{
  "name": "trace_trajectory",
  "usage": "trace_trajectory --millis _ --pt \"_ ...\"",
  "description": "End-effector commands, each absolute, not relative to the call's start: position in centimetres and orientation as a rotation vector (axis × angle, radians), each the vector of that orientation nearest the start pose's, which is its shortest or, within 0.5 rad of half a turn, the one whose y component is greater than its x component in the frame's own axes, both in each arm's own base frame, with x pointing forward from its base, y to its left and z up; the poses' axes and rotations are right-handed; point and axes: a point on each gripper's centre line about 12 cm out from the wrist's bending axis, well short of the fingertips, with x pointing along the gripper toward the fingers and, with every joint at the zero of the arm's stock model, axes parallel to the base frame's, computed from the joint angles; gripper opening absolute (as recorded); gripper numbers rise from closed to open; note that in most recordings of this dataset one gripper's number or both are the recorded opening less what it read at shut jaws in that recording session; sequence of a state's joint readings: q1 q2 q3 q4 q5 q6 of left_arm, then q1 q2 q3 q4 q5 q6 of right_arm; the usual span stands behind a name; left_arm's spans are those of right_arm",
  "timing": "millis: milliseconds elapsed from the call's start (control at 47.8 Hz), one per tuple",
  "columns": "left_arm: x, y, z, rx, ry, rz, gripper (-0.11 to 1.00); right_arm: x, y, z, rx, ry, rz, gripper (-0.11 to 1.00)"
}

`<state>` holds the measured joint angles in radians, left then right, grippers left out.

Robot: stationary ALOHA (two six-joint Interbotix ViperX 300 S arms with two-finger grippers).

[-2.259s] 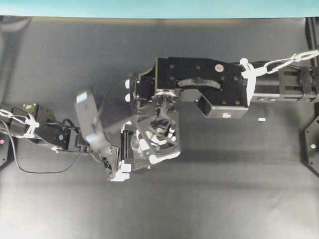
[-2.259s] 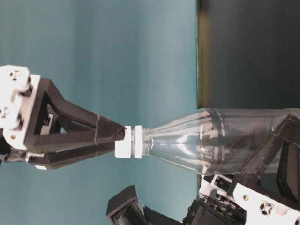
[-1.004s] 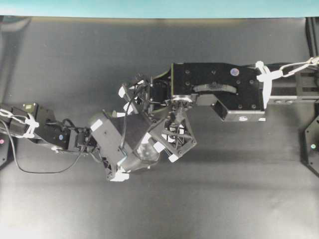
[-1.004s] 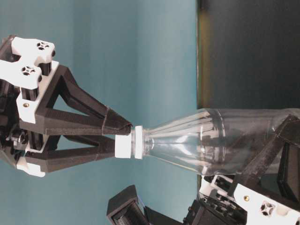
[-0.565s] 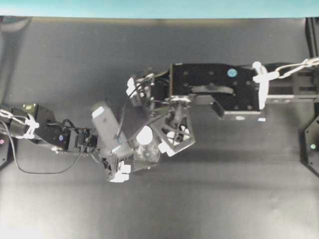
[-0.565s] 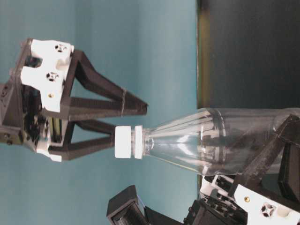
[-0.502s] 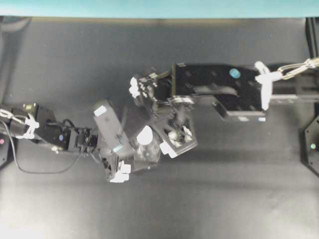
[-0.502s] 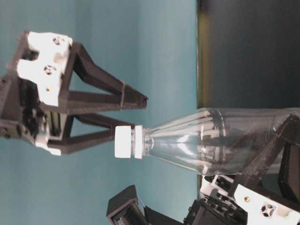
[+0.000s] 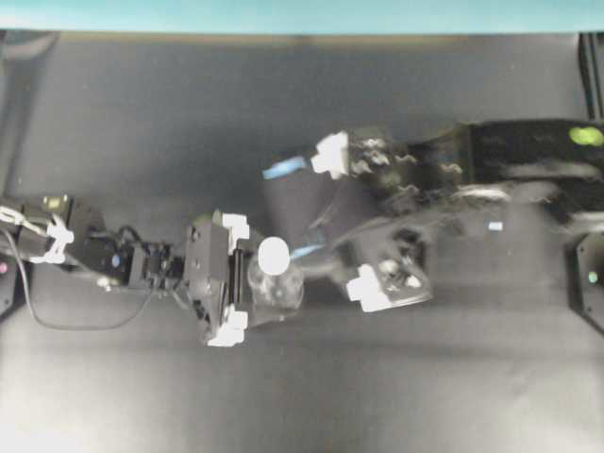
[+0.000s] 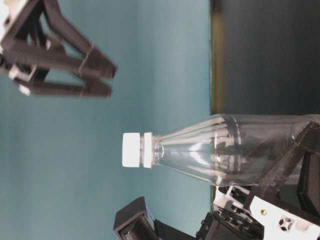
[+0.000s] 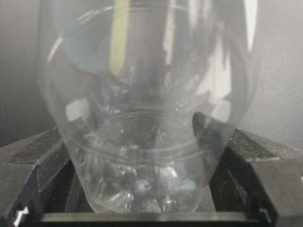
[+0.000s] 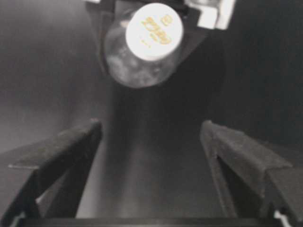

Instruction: Open the bottle cap by holding the bottle with the left arm and twisting the cap with the right arm.

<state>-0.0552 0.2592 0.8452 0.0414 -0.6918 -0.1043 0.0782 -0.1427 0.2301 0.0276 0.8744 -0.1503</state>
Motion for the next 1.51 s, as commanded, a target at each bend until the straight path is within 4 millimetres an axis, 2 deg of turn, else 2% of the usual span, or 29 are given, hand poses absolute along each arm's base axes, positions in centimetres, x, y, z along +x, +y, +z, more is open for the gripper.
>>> trace_trajectory --millis 0,209,376,669,858,1067,1485 --pt "37.9 -2.6 8.8 -0.066 0.41 -0.072 0.82 36.8 3.5 31.9 -0.096 0.873 0.133 0.81" --pt "38.2 -2.6 9.0 -0.068 0.402 -0.07 0.82 33.6 3.2 31.4 0.028 0.805 0.077 0.8" --pt "38.3 -2.4 9.1 -0.068 0.41 -0.065 0.98 30.9 2.9 31.7 0.117 0.737 0.045 0.8" --pt "38.8 -2.3 8.9 -0.061 0.459 -0.061 0.97 25.7 2.4 32.3 0.172 0.575 0.042 0.8" --pt "39.3 -2.3 9.3 -0.062 0.445 -0.061 0.97 22.9 2.2 31.6 0.18 0.497 0.049 0.78" --pt "39.4 -2.3 9.3 -0.062 0.445 -0.059 0.96 21.1 2.0 30.5 0.182 0.465 0.051 0.78" --pt "39.4 -2.3 9.4 -0.064 0.445 -0.059 0.96 19.8 1.8 28.4 0.182 0.489 0.043 0.78"
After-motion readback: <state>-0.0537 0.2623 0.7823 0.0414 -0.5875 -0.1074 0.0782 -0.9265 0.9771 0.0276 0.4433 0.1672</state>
